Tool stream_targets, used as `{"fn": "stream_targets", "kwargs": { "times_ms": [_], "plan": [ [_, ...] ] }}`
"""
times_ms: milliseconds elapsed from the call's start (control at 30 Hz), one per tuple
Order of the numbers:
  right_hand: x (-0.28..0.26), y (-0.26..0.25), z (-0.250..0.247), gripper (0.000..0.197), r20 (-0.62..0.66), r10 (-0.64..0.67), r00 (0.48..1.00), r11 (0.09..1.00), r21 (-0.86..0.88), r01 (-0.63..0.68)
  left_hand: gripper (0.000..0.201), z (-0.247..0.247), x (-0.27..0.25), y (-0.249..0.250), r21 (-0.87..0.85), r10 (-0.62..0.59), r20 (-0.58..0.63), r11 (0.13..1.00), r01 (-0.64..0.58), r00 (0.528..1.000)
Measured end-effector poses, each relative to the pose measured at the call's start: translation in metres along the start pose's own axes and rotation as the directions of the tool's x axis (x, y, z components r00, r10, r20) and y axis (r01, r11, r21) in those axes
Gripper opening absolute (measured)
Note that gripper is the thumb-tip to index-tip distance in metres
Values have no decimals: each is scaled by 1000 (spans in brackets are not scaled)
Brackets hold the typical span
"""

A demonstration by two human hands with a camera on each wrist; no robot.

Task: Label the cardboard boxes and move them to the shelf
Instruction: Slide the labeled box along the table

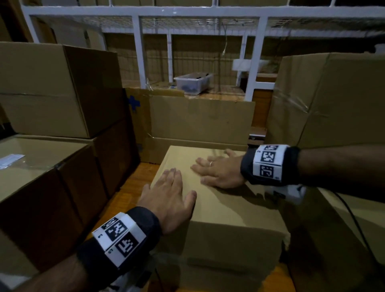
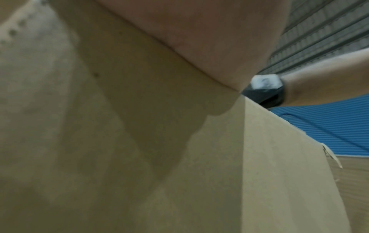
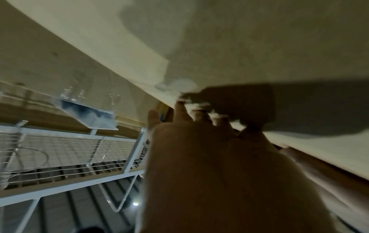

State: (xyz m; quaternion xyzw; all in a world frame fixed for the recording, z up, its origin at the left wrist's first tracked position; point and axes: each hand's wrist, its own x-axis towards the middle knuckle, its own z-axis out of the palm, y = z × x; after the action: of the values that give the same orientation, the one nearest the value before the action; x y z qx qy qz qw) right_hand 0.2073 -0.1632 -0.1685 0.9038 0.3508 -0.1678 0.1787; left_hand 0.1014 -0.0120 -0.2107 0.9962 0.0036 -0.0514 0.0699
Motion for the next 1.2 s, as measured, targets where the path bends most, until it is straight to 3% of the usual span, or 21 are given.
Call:
{"fn": "stream_targets", "kwargs": {
  "times_ms": [67, 200, 300, 433, 533, 633, 767, 867, 1033, 1200],
  "plan": [
    [2, -4, -2, 55, 2, -53, 999, 999, -3, 53, 71, -1, 1, 0, 8, 3, 1, 1000, -3, 1000],
    [3, -2, -4, 56, -27, 34, 999, 999, -22, -34, 70, 0, 1, 0, 10, 2, -4, 1000, -1, 1000],
    [-1, -1, 1, 54, 12, -51, 999, 999, -10, 51, 70, 1, 2, -1, 12, 8, -9, 1000, -8, 1000],
    [-10, 7, 9, 54, 6, 35, 999, 999, -4, -35, 71, 4, 2, -2, -3, 5, -34, 1000, -5, 999],
    [-25, 7, 18, 54, 31, -48, 998, 997, 62, 46, 70, 4, 4, -3, -4, 12, -38, 1000, -12, 999],
    [-39, 14, 26, 54, -2, 47, 999, 997, 68, -47, 70, 5, 3, -2, -7, 13, -42, 1000, -13, 999],
    [-50, 5, 30, 53, 43, -31, 999, 996, 82, 28, 71, 5, 6, -3, 4, 11, -52, 1000, -11, 999],
    [-57, 13, 32, 56, 29, 122, 992, 989, 78, -124, 71, 6, 4, -2, -14, 11, -67, 1000, -12, 998],
    [-88, -6, 34, 59, 108, 118, 987, 977, 165, -135, 73, 6, 4, -3, -39, 22, -85, 999, -26, 996],
    [-123, -19, 44, 78, 126, 259, 958, 911, 299, -286, 87, -1, -13, -13, -92, 62, -69, 993, -68, 996]
  ]
}}
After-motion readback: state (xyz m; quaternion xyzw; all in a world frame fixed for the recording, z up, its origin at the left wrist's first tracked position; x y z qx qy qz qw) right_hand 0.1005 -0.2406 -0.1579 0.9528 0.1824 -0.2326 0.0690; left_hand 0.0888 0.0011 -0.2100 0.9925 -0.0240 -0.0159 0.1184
